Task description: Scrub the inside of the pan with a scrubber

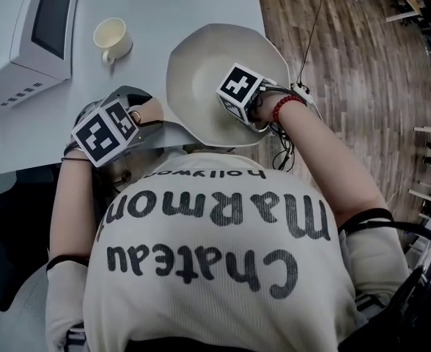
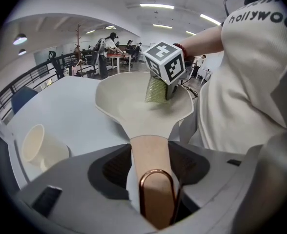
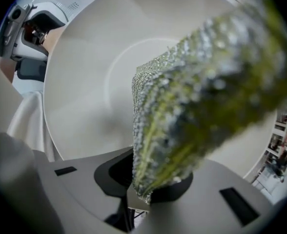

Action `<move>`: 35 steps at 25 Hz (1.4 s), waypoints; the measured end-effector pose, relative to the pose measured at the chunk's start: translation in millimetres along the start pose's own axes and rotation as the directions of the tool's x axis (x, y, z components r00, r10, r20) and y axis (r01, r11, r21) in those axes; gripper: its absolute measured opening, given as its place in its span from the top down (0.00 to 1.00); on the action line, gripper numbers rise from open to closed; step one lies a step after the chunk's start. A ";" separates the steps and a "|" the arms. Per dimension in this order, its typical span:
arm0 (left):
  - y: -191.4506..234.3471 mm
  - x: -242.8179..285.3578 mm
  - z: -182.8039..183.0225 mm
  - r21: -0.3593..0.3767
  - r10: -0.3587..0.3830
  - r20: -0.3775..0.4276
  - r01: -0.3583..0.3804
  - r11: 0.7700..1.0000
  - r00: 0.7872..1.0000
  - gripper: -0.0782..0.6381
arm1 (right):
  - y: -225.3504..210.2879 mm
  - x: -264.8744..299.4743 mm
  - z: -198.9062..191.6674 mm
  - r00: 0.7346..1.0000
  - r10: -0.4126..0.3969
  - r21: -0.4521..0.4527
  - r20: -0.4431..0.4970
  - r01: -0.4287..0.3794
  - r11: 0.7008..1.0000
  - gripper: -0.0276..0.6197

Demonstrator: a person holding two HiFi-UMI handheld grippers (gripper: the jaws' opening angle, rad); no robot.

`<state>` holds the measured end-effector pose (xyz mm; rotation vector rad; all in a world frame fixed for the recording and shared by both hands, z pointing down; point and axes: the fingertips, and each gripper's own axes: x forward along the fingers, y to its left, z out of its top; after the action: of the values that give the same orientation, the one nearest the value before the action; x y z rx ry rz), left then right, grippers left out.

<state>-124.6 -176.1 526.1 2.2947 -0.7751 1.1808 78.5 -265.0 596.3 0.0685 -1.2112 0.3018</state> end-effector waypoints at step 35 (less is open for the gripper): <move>-13.6 0.4 0.0 -0.055 0.096 0.000 -0.096 0.994 0.995 0.56 | 101.6 -80.3 103.8 0.493 0.556 0.299 0.669 -0.863 0.407 0.87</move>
<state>-115.5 -166.1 524.7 2.2364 -0.9165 1.1831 -68.4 -205.3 547.6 0.1677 -1.5387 1.5993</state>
